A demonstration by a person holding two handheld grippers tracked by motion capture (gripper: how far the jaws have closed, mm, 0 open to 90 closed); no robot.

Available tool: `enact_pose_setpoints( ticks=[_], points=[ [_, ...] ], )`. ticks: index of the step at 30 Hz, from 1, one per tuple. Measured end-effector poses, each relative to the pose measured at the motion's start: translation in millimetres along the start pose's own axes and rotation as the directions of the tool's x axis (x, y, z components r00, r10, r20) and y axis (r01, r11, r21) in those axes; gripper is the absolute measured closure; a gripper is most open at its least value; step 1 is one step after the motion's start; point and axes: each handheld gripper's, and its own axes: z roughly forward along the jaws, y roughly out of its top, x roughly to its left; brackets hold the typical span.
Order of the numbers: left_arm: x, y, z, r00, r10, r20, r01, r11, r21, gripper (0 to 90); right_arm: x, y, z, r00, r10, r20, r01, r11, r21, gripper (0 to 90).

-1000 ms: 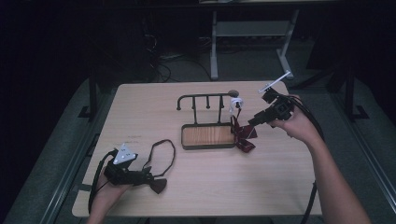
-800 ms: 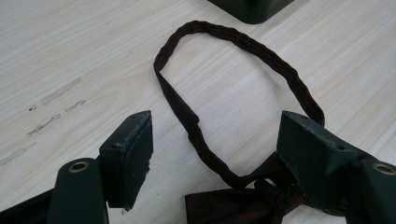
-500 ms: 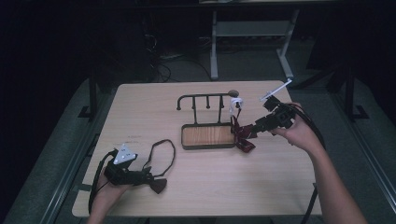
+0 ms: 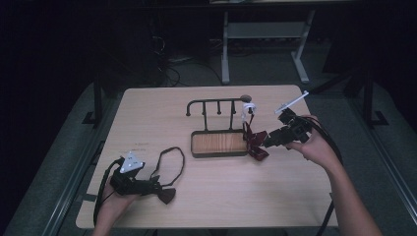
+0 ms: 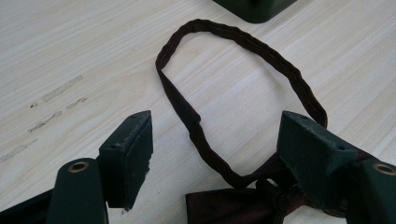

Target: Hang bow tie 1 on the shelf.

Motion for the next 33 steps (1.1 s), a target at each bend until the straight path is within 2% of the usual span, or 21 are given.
enact_pose_setpoints(
  ticks=[33],
  points=[
    [1.9,0.1,-0.5,0.9999,-0.013,0.0,0.013,0.9999,-0.003,27.4,4.0,-41.8,17.6,0.9998,0.017,-0.007,-0.017,1.0,0.013,43.2]
  ],
)
